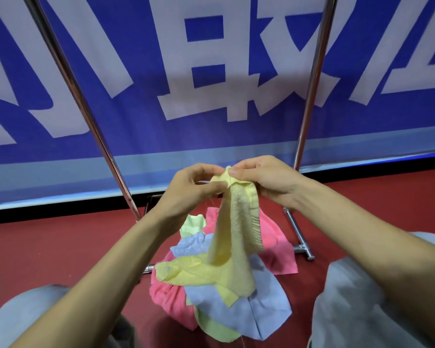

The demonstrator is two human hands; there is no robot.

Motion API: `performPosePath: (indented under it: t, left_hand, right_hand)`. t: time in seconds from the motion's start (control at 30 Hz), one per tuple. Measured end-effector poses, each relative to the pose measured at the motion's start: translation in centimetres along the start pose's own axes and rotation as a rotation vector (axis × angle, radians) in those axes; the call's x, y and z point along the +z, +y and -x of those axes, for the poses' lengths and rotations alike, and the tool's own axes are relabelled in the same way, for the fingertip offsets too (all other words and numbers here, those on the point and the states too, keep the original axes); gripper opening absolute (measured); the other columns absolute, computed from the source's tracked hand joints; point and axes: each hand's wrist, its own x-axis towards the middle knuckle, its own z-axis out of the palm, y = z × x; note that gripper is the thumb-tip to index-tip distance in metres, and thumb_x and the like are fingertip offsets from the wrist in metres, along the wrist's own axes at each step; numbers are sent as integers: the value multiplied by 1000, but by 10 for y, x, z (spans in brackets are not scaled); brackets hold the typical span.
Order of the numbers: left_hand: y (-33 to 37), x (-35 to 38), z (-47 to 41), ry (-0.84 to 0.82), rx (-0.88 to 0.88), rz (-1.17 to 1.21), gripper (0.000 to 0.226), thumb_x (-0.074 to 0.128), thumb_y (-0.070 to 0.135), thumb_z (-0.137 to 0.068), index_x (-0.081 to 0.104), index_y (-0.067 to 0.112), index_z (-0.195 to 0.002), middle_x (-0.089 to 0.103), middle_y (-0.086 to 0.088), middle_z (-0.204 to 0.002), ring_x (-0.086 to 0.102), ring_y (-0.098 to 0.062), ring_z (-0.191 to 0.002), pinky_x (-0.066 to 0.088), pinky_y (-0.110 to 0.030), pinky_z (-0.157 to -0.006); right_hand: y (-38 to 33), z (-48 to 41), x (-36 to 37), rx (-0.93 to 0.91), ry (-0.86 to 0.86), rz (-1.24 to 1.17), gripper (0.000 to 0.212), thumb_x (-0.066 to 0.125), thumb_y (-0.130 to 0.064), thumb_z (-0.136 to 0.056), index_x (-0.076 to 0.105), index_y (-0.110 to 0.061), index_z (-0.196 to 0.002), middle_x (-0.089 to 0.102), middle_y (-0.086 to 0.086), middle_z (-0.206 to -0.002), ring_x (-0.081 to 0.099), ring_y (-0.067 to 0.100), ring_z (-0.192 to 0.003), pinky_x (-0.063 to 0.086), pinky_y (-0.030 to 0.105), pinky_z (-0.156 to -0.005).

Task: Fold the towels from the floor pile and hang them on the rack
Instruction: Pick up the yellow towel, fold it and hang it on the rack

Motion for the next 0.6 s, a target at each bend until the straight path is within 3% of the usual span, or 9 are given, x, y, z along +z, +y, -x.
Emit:
performPosePath:
  t: [0.13, 0.27, 0.4, 0.5, 0.6]
  left_hand:
    - [1, -6, 5, 13, 150, -125, 41, 83, 2, -66, 69, 12, -102, 73, -12, -97, 70, -24, -88, 58, -34, -82]
    - [-3, -12, 10, 104, 297, -320, 8, 74, 18, -80, 74, 16, -88, 73, -3, -86, 70, -20, -85, 56, -40, -83]
    - [-3, -22, 9, 213, 407, -479, 5, 71, 28, -81, 73, 25, -78, 64, 2, -89, 61, -10, -84, 48, -25, -74]
    - [1, -23, 8, 239, 333, -323, 11, 69, 28, -84, 72, 22, -76, 66, 0, -91, 63, -9, -85, 49, -25, -75]
    - [5, -23, 10, 240, 280, -174, 20, 66, 29, -87, 73, 12, -79, 72, -9, -83, 66, -15, -77, 52, -32, -73]
  right_hand:
    - [-4, -1, 2, 25, -28, -132, 11, 66, -12, -86, 69, -4, -92, 68, 9, -84, 64, 16, -74, 54, 25, -71]
    - [-2, -2, 4, 39, -92, -132, 12, 66, -14, -85, 70, -6, -93, 70, 6, -82, 65, 13, -73, 53, 22, -70]
    - [-1, -4, 9, -24, -56, -97, 2, 66, -14, -87, 66, -15, -86, 67, 3, -77, 60, 12, -66, 50, 19, -61]
    - [-2, -5, 15, -65, -41, 4, 10, 64, -23, -89, 67, -17, -81, 61, 1, -71, 52, 13, -64, 44, 21, -59]
    - [-4, -3, 24, -81, -150, 8, 22, 60, -35, -89, 65, -15, -80, 56, -4, -60, 48, 6, -53, 42, 19, -58]
